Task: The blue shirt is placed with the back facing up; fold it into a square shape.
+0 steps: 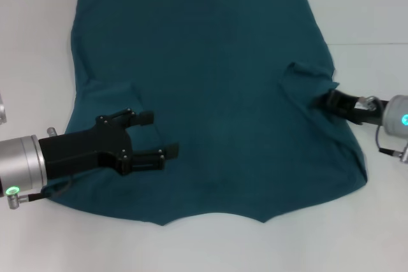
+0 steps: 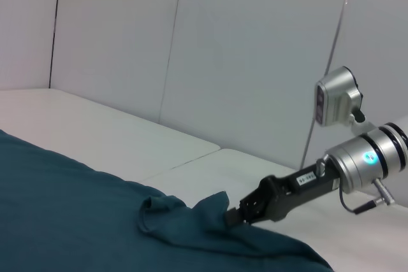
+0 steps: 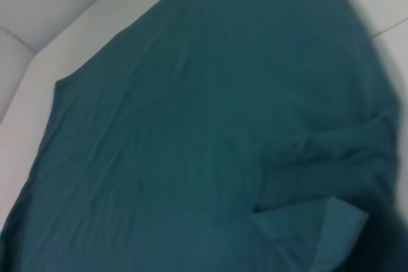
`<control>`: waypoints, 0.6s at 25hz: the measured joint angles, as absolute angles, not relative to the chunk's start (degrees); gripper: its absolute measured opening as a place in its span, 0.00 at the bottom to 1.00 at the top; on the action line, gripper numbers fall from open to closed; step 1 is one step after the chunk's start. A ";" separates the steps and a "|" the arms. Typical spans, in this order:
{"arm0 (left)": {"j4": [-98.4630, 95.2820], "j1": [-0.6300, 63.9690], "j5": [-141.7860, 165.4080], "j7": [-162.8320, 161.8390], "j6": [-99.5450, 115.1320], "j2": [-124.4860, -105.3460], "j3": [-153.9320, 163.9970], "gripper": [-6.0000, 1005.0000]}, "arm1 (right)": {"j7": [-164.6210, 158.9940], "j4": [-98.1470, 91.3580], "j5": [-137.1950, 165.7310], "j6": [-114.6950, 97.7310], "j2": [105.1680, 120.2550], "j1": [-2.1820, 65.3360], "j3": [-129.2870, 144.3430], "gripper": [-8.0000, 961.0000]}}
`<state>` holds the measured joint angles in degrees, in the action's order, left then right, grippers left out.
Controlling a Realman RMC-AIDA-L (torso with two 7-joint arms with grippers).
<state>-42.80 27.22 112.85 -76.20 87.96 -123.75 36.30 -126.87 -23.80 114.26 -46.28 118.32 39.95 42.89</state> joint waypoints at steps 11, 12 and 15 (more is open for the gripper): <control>-42.80 27.14 112.79 -76.20 87.97 -123.82 36.25 0.94 | -124.94 -23.66 114.20 -49.43 119.50 40.19 42.98 0.22; -42.80 27.12 112.79 -76.20 87.97 -123.83 36.22 0.94 | -124.41 -23.67 114.18 -50.49 119.50 40.24 42.97 0.24; -42.80 27.07 112.77 -76.20 87.98 -123.84 36.22 0.94 | -123.38 -24.10 114.09 -53.52 119.52 40.34 42.67 0.30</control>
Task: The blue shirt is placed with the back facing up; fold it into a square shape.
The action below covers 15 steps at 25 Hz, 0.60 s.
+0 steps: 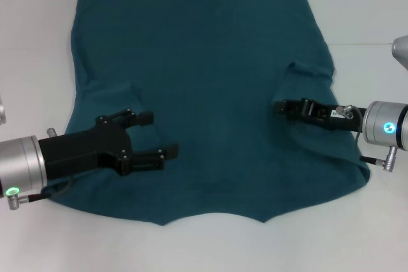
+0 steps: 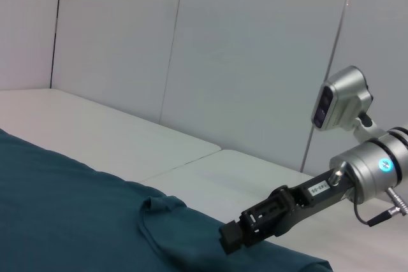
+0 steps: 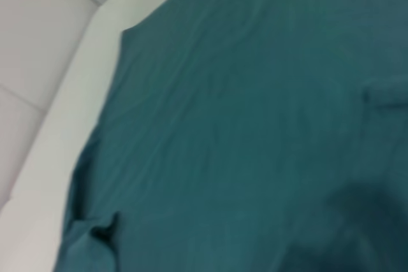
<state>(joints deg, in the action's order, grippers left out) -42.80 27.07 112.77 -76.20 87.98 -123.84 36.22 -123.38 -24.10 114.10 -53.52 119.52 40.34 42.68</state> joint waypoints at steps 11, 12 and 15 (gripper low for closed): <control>-42.79 26.86 112.74 -76.25 87.98 -123.84 33.91 0.95 | -119.60 -25.17 105.88 -58.89 117.98 38.27 42.36 0.73; -42.77 26.84 112.72 -76.32 87.98 -123.84 33.68 0.95 | -118.10 -25.19 104.77 -59.18 117.95 38.00 42.36 0.75; -42.74 26.62 112.28 -76.71 88.00 -123.84 33.33 0.95 | -112.79 -25.22 102.34 -59.54 118.26 37.28 42.36 0.83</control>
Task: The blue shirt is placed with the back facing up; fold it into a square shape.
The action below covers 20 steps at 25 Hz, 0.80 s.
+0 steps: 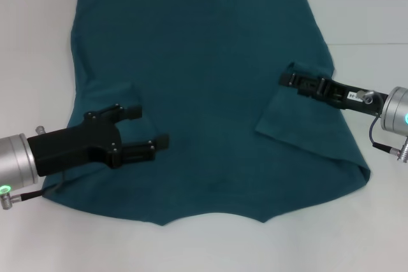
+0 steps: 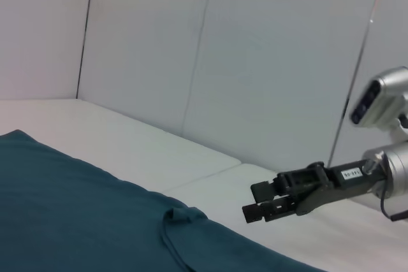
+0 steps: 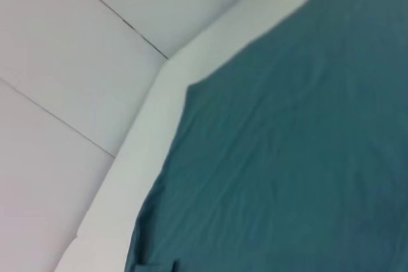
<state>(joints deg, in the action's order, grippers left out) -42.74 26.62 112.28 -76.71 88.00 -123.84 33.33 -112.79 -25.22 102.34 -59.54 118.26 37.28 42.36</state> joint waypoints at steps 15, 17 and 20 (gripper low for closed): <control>-43.10 24.41 112.21 -82.14 84.49 -123.66 30.75 0.95 | -101.85 -25.07 94.73 -59.38 119.00 34.79 42.13 0.98; -43.69 23.88 112.49 -84.23 83.88 -123.51 30.26 0.95 | -100.29 -25.03 94.72 -59.68 119.00 34.75 42.13 0.98; -44.88 22.36 112.74 -87.56 82.17 -123.41 29.60 0.95 | -98.10 -24.94 94.93 -60.55 118.97 34.75 42.59 0.99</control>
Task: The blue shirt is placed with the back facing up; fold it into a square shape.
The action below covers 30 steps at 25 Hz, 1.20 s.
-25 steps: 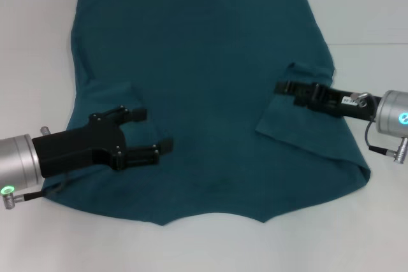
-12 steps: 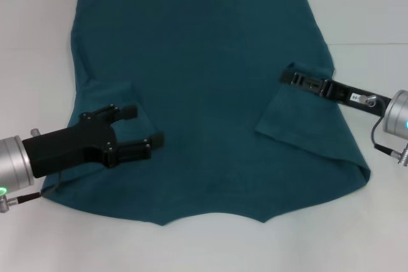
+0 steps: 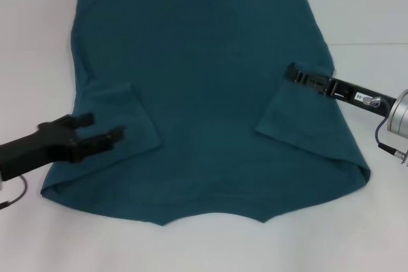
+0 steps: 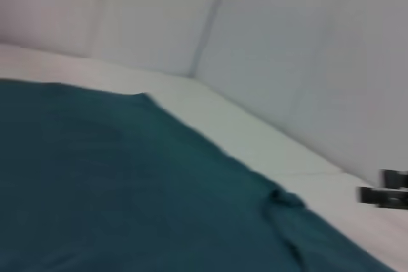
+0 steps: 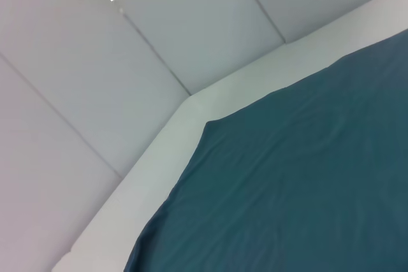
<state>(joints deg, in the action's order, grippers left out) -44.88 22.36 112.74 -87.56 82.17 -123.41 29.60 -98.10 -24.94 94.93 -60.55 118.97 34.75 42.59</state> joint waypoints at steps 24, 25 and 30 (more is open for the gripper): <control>-45.71 19.12 124.12 -98.65 76.68 -123.21 20.72 0.94 | -103.53 -25.16 95.19 -61.67 117.24 35.29 44.47 0.99; -45.71 19.05 124.36 -98.70 76.69 -123.23 20.64 0.94 | -103.53 -25.16 95.20 -61.81 117.24 35.28 44.47 0.99; -45.71 18.67 125.70 -98.76 76.75 -123.30 20.02 0.94 | -103.54 -25.16 95.19 -62.52 117.24 35.18 44.44 0.99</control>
<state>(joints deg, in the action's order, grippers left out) -45.71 18.67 125.70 -98.76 76.75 -123.30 20.02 -103.54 -25.16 95.19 -62.52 117.24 35.18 44.44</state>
